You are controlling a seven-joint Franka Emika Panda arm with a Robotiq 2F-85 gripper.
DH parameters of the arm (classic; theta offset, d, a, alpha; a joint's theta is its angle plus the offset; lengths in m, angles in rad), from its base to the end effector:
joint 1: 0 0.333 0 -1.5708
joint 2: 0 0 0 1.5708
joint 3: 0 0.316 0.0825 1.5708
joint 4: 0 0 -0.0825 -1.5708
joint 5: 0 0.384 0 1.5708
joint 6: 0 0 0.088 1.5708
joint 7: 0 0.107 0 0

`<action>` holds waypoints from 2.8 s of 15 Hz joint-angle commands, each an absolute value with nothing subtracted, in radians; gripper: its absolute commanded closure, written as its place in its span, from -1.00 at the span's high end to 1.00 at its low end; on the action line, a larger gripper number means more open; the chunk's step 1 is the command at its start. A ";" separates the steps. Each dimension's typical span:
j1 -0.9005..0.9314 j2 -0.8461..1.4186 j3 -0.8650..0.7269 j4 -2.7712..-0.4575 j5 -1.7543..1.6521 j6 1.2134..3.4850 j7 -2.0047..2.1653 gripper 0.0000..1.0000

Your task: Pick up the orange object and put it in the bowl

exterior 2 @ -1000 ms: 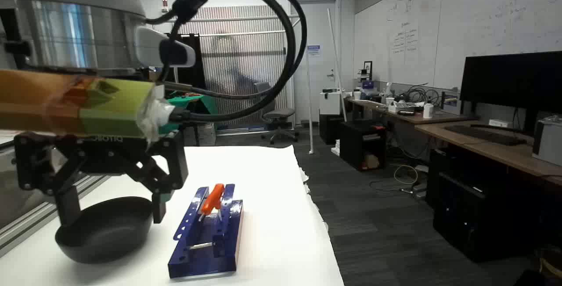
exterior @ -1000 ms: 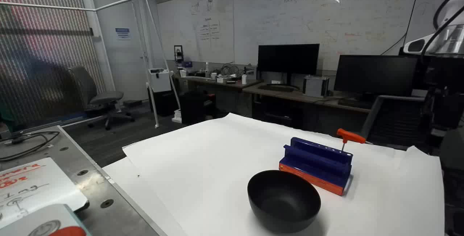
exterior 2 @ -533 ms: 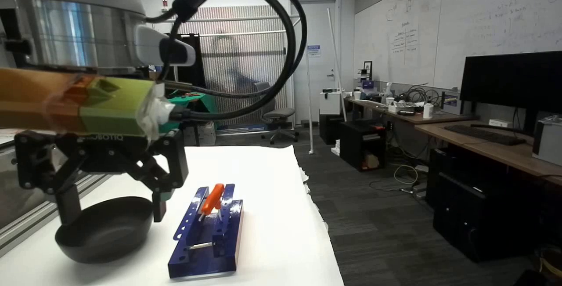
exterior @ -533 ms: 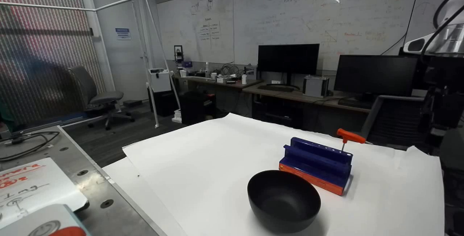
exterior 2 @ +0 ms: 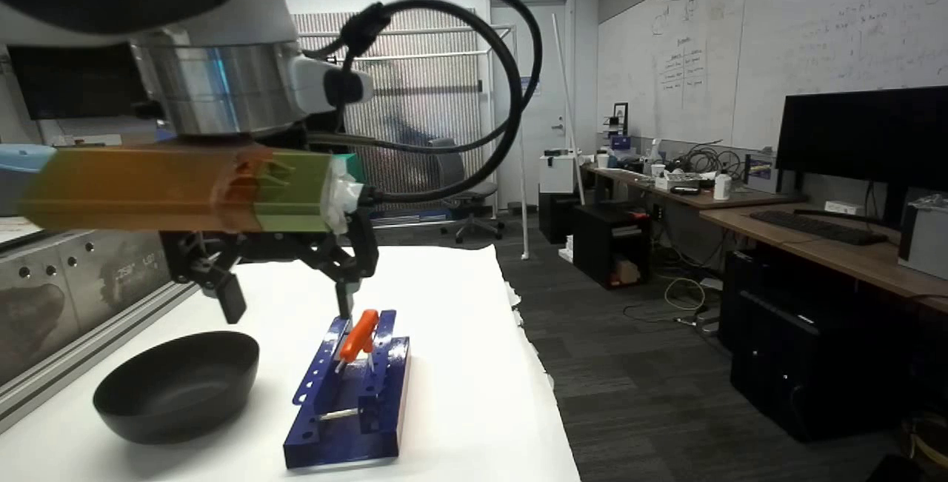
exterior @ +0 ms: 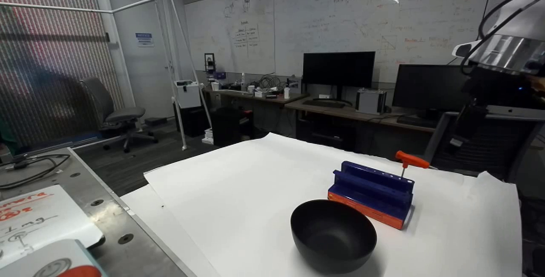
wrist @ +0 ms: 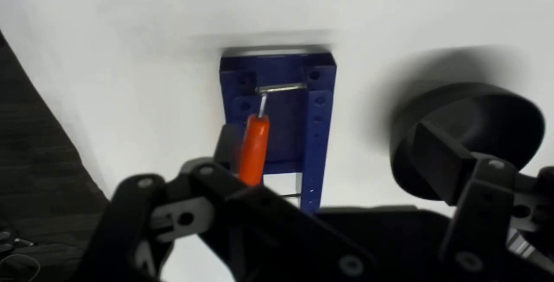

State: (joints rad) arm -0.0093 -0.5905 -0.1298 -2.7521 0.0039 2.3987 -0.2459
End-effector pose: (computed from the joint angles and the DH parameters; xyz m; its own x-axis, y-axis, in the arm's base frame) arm 0.3652 -0.0487 0.4111 0.9639 0.1118 0.2417 0.1194 -0.9927 -0.0170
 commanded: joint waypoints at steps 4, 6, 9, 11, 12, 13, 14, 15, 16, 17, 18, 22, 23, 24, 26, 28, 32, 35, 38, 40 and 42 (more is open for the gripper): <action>-0.084 -0.281 -0.112 -2.573 -0.060 2.515 -0.135 1.00; -0.075 -0.214 -0.121 -2.517 -0.034 2.478 -0.144 1.00; -0.073 -0.156 -0.125 -2.463 -0.014 2.425 -0.157 1.00; -0.078 -0.131 -0.124 -2.445 -0.020 2.416 -0.157 0.46; -0.079 -0.122 -0.124 -2.440 -0.020 2.412 -0.159 0.32; -0.080 -0.116 -0.124 -2.443 -0.020 2.413 -0.162 0.12; -0.080 -0.112 -0.124 -2.443 -0.019 2.415 -0.163 -0.03; -0.079 -0.112 -0.123 -2.451 -0.020 2.420 -0.165 -0.16; -0.079 -0.112 -0.122 -2.454 -0.020 2.421 -0.166 -0.33; -0.078 -0.119 -0.120 -2.462 -0.023 2.423 -0.165 -0.47; -0.077 -0.125 -0.118 -2.467 -0.025 2.421 -0.165 -0.65; -0.072 -0.182 -0.101 -2.492 -0.051 2.390 -0.148 -0.71; -0.071 -0.203 -0.095 -2.497 -0.060 2.377 -0.143 -0.70; -0.069 -0.227 -0.088 -2.503 -0.069 2.363 -0.135 -0.69; -0.067 -0.278 -0.071 -2.502 -0.088 2.322 -0.113 -0.69; -0.061 -0.342 -0.047 -2.499 -0.101 2.285 -0.084 -0.69; 0.014 -0.466 -0.062 -2.474 0.073 2.188 -0.166 -0.70; 0.076 -0.483 -0.115 -2.442 0.261 2.104 -0.247 -0.70; 0.111 -0.450 -0.175 -2.451 0.429 2.081 -0.341 -0.71; 0.128 -0.405 -0.213 -2.471 0.548 2.079 -0.430 -0.72; 0.138 -0.359 -0.236 -2.491 0.676 2.094 -0.532 -0.72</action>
